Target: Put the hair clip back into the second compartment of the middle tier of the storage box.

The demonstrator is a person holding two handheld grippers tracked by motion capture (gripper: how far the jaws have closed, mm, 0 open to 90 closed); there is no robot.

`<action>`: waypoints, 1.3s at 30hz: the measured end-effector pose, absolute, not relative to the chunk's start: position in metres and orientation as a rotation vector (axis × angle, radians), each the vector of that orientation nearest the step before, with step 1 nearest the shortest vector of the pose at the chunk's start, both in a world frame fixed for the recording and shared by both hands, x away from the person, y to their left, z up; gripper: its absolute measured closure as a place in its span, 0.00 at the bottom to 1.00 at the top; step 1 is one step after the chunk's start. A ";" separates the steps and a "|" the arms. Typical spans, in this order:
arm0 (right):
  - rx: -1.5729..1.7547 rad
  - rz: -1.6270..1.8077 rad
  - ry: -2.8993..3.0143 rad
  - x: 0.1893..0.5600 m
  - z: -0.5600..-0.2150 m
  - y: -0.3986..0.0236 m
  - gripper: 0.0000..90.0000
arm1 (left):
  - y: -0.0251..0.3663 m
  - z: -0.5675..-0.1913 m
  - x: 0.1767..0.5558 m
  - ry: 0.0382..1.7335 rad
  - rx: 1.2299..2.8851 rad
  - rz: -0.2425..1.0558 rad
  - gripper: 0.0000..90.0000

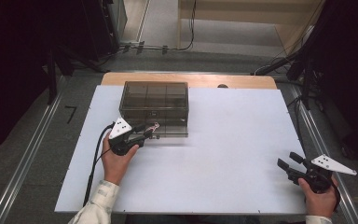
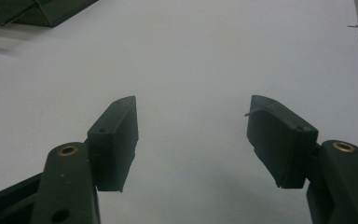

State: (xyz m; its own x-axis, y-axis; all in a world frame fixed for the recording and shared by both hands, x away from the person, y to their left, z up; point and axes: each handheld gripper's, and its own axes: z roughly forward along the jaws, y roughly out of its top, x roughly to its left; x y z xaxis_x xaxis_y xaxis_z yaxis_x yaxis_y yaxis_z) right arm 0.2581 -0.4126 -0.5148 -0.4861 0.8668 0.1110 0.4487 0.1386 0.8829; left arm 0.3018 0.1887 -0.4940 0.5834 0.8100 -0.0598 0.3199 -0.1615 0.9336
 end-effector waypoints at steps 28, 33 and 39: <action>1.263 1.305 2.000 0.259 -0.515 -0.413 0.36 | 0.224 -0.496 0.261 0.955 1.744 0.590 0.36; 1.264 1.306 1.999 0.259 -0.515 -0.413 0.36 | 0.229 -0.501 0.256 0.966 1.743 0.588 0.35; 1.262 1.304 2.000 0.259 -0.515 -0.413 0.35 | 0.242 -0.504 0.249 1.000 1.729 0.602 0.35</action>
